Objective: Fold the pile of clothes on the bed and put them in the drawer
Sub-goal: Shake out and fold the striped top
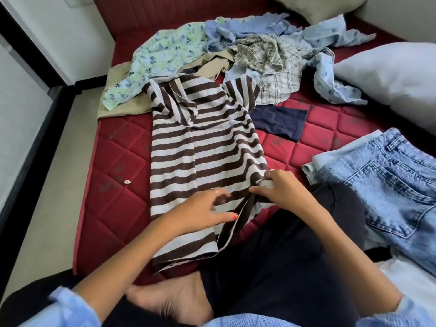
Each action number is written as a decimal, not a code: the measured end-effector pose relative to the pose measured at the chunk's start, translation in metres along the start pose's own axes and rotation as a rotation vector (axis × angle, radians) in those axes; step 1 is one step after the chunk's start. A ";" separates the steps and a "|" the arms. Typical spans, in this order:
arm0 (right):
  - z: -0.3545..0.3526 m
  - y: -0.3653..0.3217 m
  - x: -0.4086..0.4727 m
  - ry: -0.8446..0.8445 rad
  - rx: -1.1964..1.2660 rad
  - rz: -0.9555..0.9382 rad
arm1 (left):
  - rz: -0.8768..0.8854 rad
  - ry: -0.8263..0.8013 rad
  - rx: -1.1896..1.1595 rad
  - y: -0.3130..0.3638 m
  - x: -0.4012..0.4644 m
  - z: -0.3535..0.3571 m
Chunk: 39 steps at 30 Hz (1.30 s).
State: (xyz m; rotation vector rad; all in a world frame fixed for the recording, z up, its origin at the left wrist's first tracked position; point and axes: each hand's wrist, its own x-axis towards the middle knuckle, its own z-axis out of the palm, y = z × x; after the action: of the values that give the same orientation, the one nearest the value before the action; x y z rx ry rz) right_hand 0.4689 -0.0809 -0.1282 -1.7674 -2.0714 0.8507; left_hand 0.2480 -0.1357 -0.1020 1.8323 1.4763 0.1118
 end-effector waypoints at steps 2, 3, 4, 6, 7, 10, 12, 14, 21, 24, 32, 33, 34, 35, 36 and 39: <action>-0.009 -0.009 -0.012 0.037 0.103 0.004 | 0.117 0.054 0.015 0.027 0.015 0.015; -0.013 -0.011 -0.018 0.041 0.157 0.015 | 0.162 0.102 0.032 0.039 0.022 0.023; -0.016 -0.012 -0.023 0.035 0.221 0.029 | 0.187 0.154 0.056 0.049 0.028 0.030; -0.021 -0.008 -0.033 0.020 0.326 0.043 | 0.209 0.253 0.150 0.063 0.038 0.041; -0.022 -0.005 -0.037 0.015 0.356 0.040 | 0.229 0.297 0.212 0.069 0.041 0.045; -0.028 0.001 -0.042 -0.054 0.416 0.028 | 0.289 0.380 0.351 0.079 0.048 0.048; -0.037 0.006 -0.041 -0.159 0.397 0.002 | 0.309 0.409 0.389 0.085 0.049 0.046; -0.047 0.010 -0.039 -0.236 0.416 -0.029 | 0.309 0.430 0.382 0.087 0.048 0.045; -0.042 0.016 0.029 -0.003 0.936 0.221 | 0.263 0.476 0.187 0.075 0.040 0.026; -0.025 0.016 0.072 -0.154 0.951 0.377 | 0.216 0.514 0.072 0.069 0.035 0.014; 0.021 0.010 0.178 -0.102 1.403 0.599 | 0.126 0.465 -0.512 0.052 0.010 -0.025; 0.024 0.008 0.193 -0.090 1.402 0.599 | 0.129 0.415 -0.613 0.045 0.007 -0.033; 0.025 0.005 0.208 -0.093 1.426 0.584 | 0.140 0.351 -0.703 0.039 0.004 -0.040; 0.024 0.000 0.217 -0.105 1.457 0.557 | 0.156 0.282 -0.782 0.033 0.000 -0.047; 0.022 -0.009 0.225 -0.117 1.455 0.542 | 0.163 0.230 -0.865 0.025 -0.003 -0.054; 0.019 -0.028 0.255 -0.089 1.468 0.513 | 0.151 0.131 -1.056 -0.001 -0.008 -0.067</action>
State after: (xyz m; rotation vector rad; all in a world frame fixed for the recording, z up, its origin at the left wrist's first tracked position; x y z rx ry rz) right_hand 0.3826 0.1589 -0.1661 -1.2468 -0.4525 1.8718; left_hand 0.2104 -0.1090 -0.0524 1.0532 1.0158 0.9106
